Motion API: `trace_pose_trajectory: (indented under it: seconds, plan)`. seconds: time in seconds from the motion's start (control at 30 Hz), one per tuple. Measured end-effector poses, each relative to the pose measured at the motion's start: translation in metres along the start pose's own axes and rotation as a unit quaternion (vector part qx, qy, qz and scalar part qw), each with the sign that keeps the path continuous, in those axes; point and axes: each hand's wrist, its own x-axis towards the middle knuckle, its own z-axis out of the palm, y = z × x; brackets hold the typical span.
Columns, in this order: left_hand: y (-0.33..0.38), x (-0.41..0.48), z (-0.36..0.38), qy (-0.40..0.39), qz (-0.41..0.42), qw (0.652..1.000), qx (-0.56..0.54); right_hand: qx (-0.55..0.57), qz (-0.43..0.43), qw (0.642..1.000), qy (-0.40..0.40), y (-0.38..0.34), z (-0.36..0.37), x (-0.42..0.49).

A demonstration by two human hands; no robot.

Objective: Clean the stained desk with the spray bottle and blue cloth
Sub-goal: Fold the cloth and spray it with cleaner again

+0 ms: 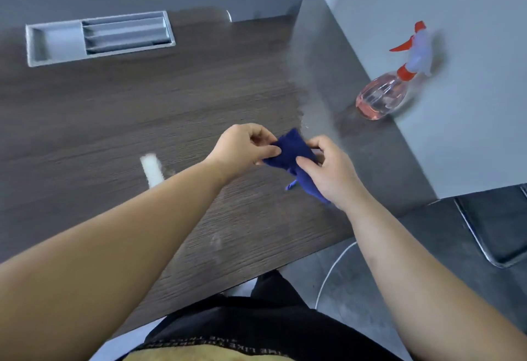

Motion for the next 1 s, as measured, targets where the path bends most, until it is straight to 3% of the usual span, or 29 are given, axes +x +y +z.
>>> trace_pose_trajectory:
  seconds: [0.17, 0.27, 0.4, 0.5, 0.57, 0.7, 0.77, 0.87, 0.93, 1.0]
  plan:
    - [0.042, 0.018, 0.022, -0.02, 0.084, 0.993, 0.08, -0.028, -0.136, 0.99, -0.026, 0.008, -0.047, 0.017]
    - [0.07, 0.026, 0.027, -0.053, 0.126, 0.982, 0.133, 0.085, -0.116, 0.985, -0.091, 0.011, -0.072, 0.027]
    - [0.104, 0.035, 0.029, -0.099, 0.147, 0.964, 0.2, 0.229, -0.066, 0.965, -0.113, 0.006, -0.111, 0.05]
    - [0.119, 0.042, 0.028, -0.089, 0.132, 0.966, 0.205, 0.18, -0.071, 0.951, -0.24, 0.004, -0.124, 0.062]
    - [0.125, 0.045, 0.026, -0.076, 0.123, 0.966, 0.215, 0.101, -0.062, 0.96, -0.255, 0.006, -0.124, 0.067]
    - [0.121, 0.049, 0.021, -0.059, 0.061, 0.969, 0.232, 0.049, -0.051, 0.984, -0.165, 0.014, -0.132, 0.074]
    - [0.111, 0.049, 0.025, -0.084, -0.006, 0.988, 0.126, 0.066, -0.03, 0.984, -0.161, 0.015, -0.142, 0.075]
    - [0.097, 0.049, 0.04, -0.118, -0.095, 0.988, -0.015, 0.067, 0.0, 0.98, -0.186, 0.017, -0.155, 0.081]
    - [0.083, 0.055, 0.054, -0.113, -0.139, 0.984, -0.011, 0.016, 0.008, 0.981, -0.193, 0.021, -0.152, 0.091]
    - [0.067, 0.062, 0.065, -0.098, -0.158, 0.98, 0.076, -0.062, -0.016, 0.979, -0.191, 0.026, -0.14, 0.101]
